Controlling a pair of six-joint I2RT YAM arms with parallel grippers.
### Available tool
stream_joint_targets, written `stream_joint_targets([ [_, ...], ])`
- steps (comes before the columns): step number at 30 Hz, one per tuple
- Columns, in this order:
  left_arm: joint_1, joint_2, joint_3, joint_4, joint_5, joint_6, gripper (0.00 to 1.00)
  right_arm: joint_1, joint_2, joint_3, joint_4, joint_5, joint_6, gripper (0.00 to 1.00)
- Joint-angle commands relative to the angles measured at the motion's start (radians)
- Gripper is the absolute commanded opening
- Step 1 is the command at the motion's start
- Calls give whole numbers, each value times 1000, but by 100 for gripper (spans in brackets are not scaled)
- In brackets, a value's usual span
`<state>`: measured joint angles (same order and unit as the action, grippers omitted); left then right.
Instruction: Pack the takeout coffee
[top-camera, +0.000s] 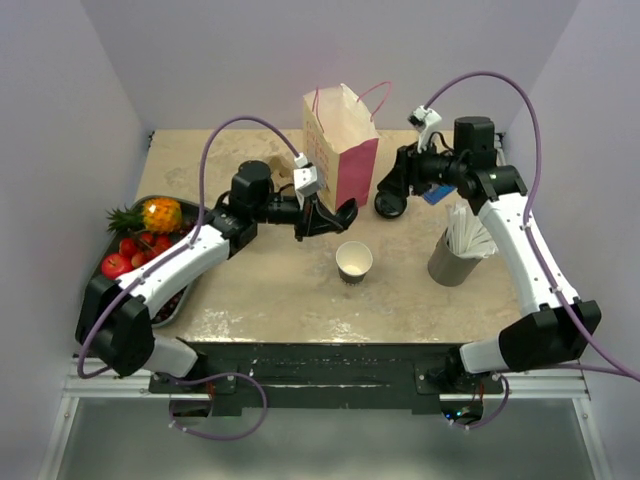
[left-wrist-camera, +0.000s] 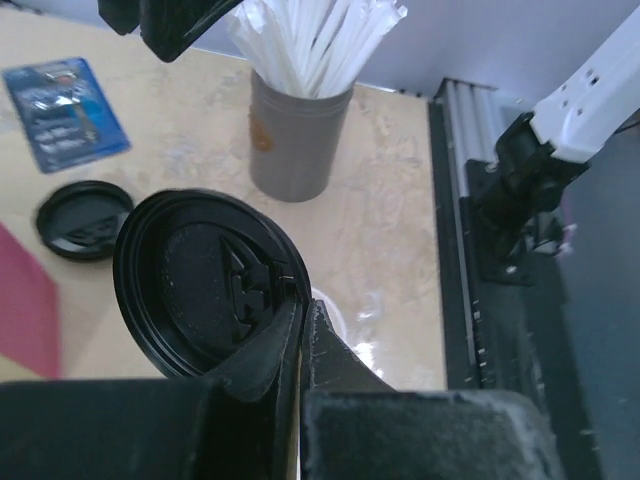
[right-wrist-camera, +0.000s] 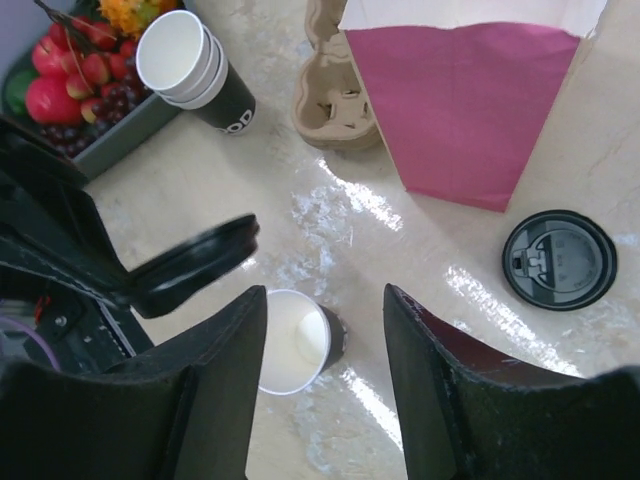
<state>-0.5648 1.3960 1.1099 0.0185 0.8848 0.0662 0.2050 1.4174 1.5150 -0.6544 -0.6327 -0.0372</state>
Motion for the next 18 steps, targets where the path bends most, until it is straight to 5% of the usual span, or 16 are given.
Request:
stream_joint_targets([
  [1,11,61,-74,363,126,-376,0,-6,-58,-91,61,-85,66,56],
  [12,25,264,-137,972,275,-885,0,-7,-104,-245,68,-82,-56,66],
  [18,25,321,-182,1061,293,-982,0,-6,-130,-302,-10,-97,-183,69],
])
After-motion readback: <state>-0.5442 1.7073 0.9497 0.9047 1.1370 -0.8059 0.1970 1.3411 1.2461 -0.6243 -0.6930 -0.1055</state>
